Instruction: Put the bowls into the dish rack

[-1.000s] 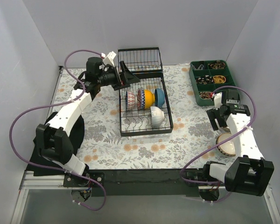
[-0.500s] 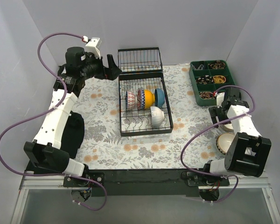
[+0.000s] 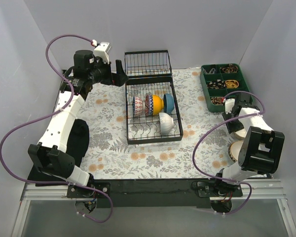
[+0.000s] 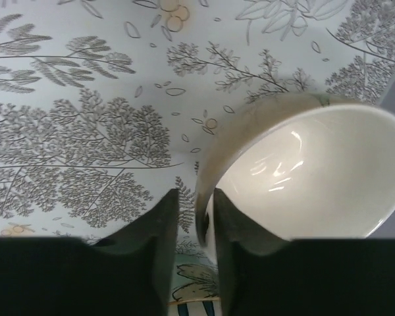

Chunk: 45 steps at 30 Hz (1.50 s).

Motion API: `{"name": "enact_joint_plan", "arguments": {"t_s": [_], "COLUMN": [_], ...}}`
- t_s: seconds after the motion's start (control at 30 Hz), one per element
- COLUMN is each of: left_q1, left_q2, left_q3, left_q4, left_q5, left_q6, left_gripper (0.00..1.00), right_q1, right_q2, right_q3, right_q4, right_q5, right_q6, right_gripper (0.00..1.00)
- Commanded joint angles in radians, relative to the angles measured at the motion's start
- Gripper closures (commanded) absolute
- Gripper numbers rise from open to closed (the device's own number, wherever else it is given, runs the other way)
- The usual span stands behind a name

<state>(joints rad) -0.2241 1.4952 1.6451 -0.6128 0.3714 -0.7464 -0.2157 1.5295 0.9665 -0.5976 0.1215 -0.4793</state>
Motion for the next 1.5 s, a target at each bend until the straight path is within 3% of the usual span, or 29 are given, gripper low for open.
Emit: {"name": "enact_joint_plan", "arguments": {"t_s": [0.0,0.13,0.23,0.5,0.83,1.13,1.47], "left_q1": [0.002,0.003,0.008,0.026,0.032,0.032,0.032], "left_q2": [-0.041,-0.064,-0.082,-0.128,-0.208,-0.194,-0.199], "left_q3": [0.019,-0.027,-0.067,-0.14,-0.222,-0.211,-0.189], "left_q4": [0.024,0.053,0.065,0.068,0.074,0.016,0.035], "left_q5": [-0.054,-0.063,-0.074,-0.081,-0.04,-0.118,-0.184], "left_q6": [0.039,0.05,0.058,0.078,0.148,0.163,0.154], "left_gripper": [0.02,0.02,0.02,0.02,0.02,0.02,0.02], "right_q1": [-0.001,0.022,0.084,0.454,0.622,0.828,1.139], "right_q2": [-0.022,-0.052,-0.109,-0.285,-0.344,-0.405,-0.404], "right_q3": [0.06,0.067,0.016,-0.123,-0.176,-0.203,-0.242], "right_q4": [-0.028,-0.09,-0.119,-0.14,-0.269,-0.327,-0.257], "right_q5": [-0.105,-0.172,-0.2,-0.187,-0.21,-0.281,-0.226], "right_q6": [-0.018,-0.064,-0.123,-0.157,-0.119,-0.177,-0.225], "right_gripper": [0.75,0.93,0.99,0.99,0.99,0.99,0.99]}}
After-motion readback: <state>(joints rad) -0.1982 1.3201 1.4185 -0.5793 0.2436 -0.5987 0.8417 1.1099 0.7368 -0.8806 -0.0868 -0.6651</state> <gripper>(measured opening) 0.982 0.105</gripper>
